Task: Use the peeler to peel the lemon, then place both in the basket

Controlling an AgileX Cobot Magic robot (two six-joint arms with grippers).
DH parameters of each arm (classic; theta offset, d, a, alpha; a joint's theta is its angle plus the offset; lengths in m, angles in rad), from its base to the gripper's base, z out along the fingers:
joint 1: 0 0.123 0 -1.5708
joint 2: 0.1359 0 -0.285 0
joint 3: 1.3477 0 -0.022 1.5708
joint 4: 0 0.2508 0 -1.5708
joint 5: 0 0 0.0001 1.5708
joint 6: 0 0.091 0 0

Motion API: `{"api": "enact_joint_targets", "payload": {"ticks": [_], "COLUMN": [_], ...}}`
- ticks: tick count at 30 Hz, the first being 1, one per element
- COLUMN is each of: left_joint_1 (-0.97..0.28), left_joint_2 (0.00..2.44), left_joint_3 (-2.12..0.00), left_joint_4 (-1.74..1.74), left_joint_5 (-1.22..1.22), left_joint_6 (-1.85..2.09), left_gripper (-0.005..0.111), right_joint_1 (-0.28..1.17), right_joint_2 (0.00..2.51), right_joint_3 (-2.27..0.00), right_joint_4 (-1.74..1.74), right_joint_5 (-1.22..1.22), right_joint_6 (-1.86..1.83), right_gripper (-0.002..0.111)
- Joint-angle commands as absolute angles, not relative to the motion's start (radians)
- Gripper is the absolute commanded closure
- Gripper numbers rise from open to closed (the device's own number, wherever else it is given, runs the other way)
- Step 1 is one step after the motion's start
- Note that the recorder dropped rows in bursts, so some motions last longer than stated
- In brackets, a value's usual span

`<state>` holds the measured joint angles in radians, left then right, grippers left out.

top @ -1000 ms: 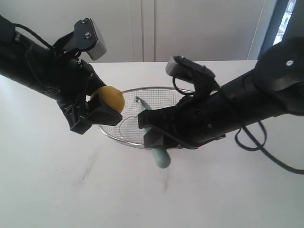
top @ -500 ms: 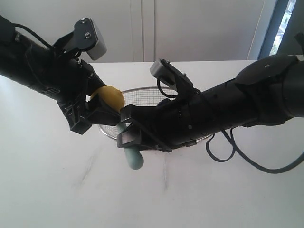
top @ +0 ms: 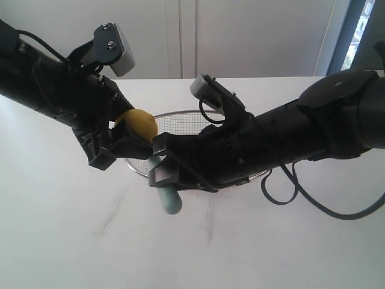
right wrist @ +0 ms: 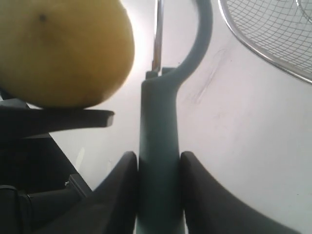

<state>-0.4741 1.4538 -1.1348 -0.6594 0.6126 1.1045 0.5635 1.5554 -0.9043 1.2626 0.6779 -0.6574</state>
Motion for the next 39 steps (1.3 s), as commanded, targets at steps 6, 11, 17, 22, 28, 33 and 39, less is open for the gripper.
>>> {"api": "enact_joint_targets", "payload": {"ticks": [6, 11, 17, 22, 28, 33, 39], "left_joint_1": [-0.479, -0.479, -0.479, -0.479, -0.479, -0.479, -0.479], "left_joint_2": [1.442, 1.442, 1.442, 1.442, 1.442, 1.442, 1.442], "left_joint_3": [-1.128, -1.128, -1.128, -1.128, -1.128, -1.128, -1.128], "left_joint_4": [-0.683, -0.683, -0.683, -0.683, -0.683, -0.683, -0.683], "left_joint_5": [0.630, 0.630, 0.630, 0.637, 0.639, 0.638, 0.648], "left_joint_6": [1.095, 1.095, 1.095, 1.095, 1.095, 1.095, 1.095], "left_gripper": [0.107, 0.107, 0.107, 0.107, 0.107, 0.107, 0.107], "right_joint_1": [0.497, 0.475, 0.475, 0.475, 0.475, 0.475, 0.475], "right_joint_2": [1.522, 1.477, 1.354, 1.268, 1.158, 1.127, 1.154], "right_joint_3": [-0.900, -0.900, -0.900, -0.900, -0.900, -0.900, -0.864], "right_joint_4": [1.257, 1.252, 1.211, 1.061, 0.846, 0.693, 0.628], "right_joint_5": [0.718, 0.717, 0.717, 0.707, 0.700, 0.685, 0.630], "right_joint_6": [-0.665, -0.665, -0.638, -0.525, -0.347, -0.221, -0.174], "right_gripper": [0.108, 0.108, 0.108, 0.108, 0.108, 0.108, 0.108]}}
